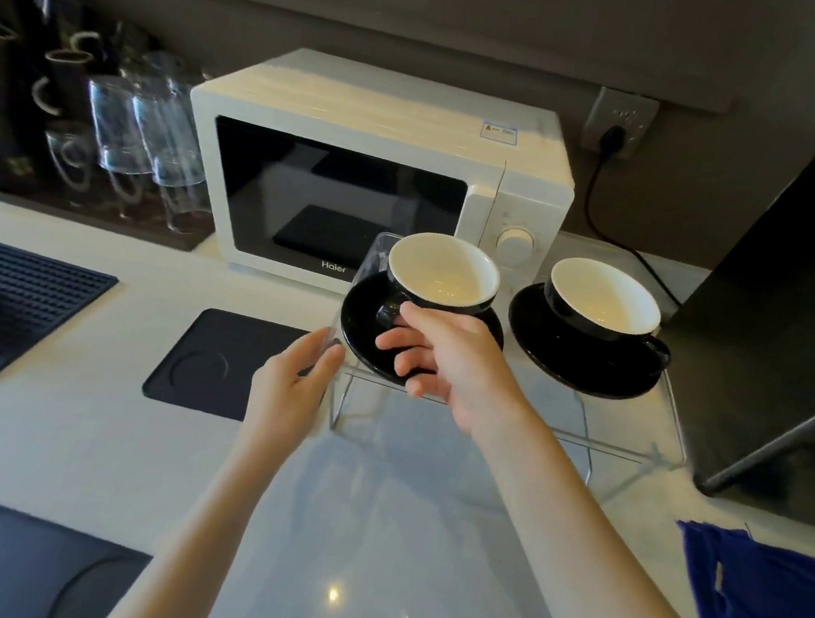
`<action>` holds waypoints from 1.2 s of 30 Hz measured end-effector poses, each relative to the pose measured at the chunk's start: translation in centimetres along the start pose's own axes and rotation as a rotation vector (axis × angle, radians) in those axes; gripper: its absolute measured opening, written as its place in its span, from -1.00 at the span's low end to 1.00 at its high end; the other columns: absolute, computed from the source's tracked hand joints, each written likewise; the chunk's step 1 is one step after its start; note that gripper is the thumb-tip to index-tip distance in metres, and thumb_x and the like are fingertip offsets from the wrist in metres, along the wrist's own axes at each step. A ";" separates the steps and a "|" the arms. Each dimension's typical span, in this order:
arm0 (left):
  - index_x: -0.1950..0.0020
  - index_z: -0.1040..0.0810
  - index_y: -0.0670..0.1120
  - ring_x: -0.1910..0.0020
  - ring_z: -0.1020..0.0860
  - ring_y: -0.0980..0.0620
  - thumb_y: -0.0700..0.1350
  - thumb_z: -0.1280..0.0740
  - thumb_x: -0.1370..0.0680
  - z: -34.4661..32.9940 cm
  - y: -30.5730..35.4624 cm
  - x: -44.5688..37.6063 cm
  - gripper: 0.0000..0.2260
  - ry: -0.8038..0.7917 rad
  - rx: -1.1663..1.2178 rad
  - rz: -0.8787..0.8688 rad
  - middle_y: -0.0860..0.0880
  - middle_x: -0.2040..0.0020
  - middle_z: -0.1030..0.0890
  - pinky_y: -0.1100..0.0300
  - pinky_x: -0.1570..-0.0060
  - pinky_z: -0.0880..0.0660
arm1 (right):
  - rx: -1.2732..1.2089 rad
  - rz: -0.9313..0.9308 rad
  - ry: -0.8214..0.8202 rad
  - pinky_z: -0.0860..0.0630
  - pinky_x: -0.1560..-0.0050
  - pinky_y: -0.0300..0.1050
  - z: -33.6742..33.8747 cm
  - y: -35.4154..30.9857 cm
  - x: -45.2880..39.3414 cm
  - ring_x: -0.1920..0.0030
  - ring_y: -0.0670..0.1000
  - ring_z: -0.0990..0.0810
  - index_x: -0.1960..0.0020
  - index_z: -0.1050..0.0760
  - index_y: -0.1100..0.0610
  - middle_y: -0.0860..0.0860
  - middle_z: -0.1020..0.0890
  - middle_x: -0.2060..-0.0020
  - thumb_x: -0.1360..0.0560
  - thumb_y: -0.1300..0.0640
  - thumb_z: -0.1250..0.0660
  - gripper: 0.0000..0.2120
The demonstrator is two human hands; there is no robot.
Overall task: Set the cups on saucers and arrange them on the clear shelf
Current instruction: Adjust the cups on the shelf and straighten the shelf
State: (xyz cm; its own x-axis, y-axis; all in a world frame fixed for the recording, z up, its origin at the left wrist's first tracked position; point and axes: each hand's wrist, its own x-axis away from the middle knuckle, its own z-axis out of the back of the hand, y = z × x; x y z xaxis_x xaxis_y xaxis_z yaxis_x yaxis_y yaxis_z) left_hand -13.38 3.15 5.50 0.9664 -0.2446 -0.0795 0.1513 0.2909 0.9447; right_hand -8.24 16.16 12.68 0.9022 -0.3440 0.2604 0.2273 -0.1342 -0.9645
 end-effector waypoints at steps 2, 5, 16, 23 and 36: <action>-0.05 -0.55 0.15 0.11 -0.56 0.28 -0.08 -0.23 -0.52 0.1 0.2 0.1 -0.81 -0.011 0.029 0.012 0.21 0.17 -0.59 0.27 0.02 -0.41 | -0.153 -0.066 -0.087 -0.45 0.60 -0.31 0.0 -0.1 0.2 0.48 -0.07 -0.59 0.09 -0.52 0.15 0.11 -0.67 0.29 -0.54 0.15 -0.20 -0.86; -0.06 -0.54 0.14 0.22 -0.52 0.43 -0.06 -0.21 -0.53 0.2 0.2 0.2 -0.81 -0.031 0.026 0.027 0.17 0.18 -0.60 0.21 0.01 -0.45 | -0.172 -0.060 -0.098 -0.56 0.50 -0.27 0.5 0.0 0.6 0.38 -0.01 -0.67 -0.02 -0.49 0.22 0.14 -0.66 0.28 -0.54 0.14 -0.20 -0.82; -0.19 -0.54 0.01 0.10 -0.53 0.27 -0.05 -0.20 -0.54 0.1 0.2 0.2 -0.74 -0.022 0.037 0.038 0.19 0.18 -0.58 0.00 -0.14 -0.49 | 0.340 0.057 -0.028 -0.52 0.51 -0.22 4.6 0.0 2.2 0.54 -0.06 -0.50 0.15 -0.55 0.27 0.04 -0.53 0.48 -0.47 0.07 -0.31 -0.76; -0.25 -0.50 -0.01 0.12 -0.53 0.25 -0.06 -0.19 -0.54 0.2 0.2 0.3 -0.70 -0.025 0.048 0.041 0.15 0.18 -0.59 0.03 -0.12 -0.50 | 0.547 0.042 -0.072 -0.22 0.54 -0.24 7.1 -1.4 1.7 0.48 -0.06 -0.37 0.23 -0.46 0.15 0.02 -0.42 0.46 -0.53 0.09 -0.18 -0.79; -0.11 -0.53 0.17 0.07 -0.61 0.00 -0.03 -0.18 -0.54 0.2 -0.2 0.3 -0.78 -0.032 0.060 0.038 0.06 0.18 -0.63 -0.09 -0.08 -0.52 | 0.834 0.715 0.461 -0.46 0.35 -0.21 5.8 3.2 4.4 0.35 -0.07 -0.54 0.23 -0.57 0.14 -0.02 -0.62 0.39 -0.45 0.07 -0.33 -0.84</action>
State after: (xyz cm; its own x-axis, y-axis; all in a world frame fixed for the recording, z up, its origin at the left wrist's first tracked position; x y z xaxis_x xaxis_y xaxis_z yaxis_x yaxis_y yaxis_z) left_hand -13.18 2.85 5.39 0.9638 -0.2643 -0.0338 0.1010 0.2450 0.9642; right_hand -1.39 19.55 10.52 0.7428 -0.4197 -0.5216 0.0486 0.8109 -0.5832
